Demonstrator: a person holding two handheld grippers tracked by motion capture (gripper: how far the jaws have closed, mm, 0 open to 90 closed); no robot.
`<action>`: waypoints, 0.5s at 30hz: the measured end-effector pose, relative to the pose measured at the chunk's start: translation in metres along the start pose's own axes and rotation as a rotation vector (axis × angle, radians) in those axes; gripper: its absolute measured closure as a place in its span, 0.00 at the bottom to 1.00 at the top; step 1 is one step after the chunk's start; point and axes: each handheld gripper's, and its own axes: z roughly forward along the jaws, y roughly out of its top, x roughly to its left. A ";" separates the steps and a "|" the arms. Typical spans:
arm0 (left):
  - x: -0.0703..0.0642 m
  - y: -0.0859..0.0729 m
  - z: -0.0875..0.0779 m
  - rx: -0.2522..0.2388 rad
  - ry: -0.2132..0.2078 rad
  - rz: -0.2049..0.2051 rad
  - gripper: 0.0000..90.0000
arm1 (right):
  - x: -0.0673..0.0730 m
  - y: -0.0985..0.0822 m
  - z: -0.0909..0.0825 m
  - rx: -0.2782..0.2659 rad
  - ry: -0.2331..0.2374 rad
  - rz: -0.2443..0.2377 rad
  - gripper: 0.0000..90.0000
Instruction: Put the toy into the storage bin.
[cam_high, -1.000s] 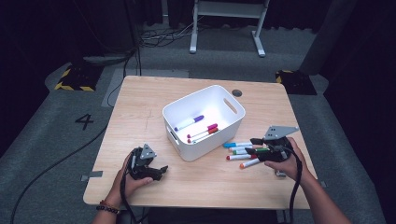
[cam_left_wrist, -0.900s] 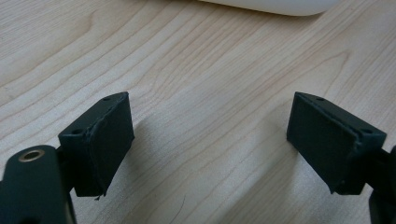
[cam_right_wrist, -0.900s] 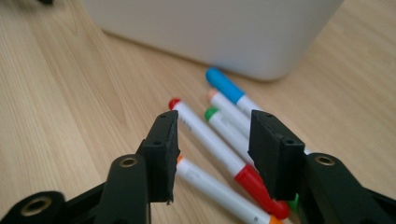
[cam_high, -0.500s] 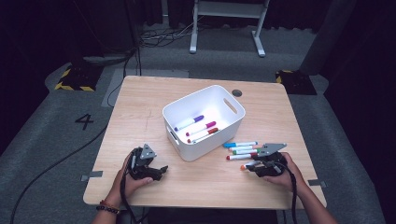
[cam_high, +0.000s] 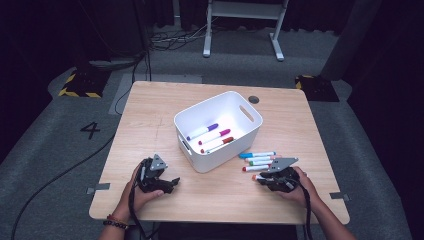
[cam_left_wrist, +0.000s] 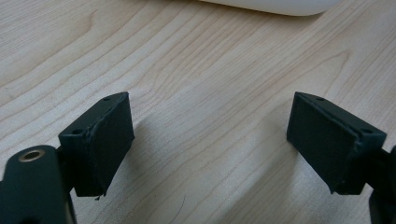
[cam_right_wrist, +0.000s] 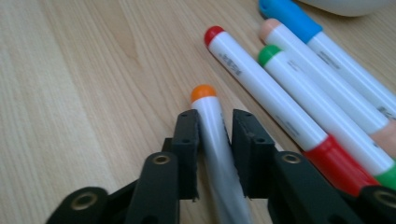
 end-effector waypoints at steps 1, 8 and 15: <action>0.000 0.000 0.000 0.000 0.000 0.000 0.17 | 0.001 0.001 0.000 0.011 0.002 -0.004 0.84; 0.000 0.000 0.000 0.000 0.001 0.001 0.17 | 0.004 0.002 0.000 -0.001 0.024 0.032 0.73; 0.000 0.000 0.000 0.000 0.001 0.000 0.17 | 0.000 -0.021 -0.029 -0.020 0.016 0.071 0.65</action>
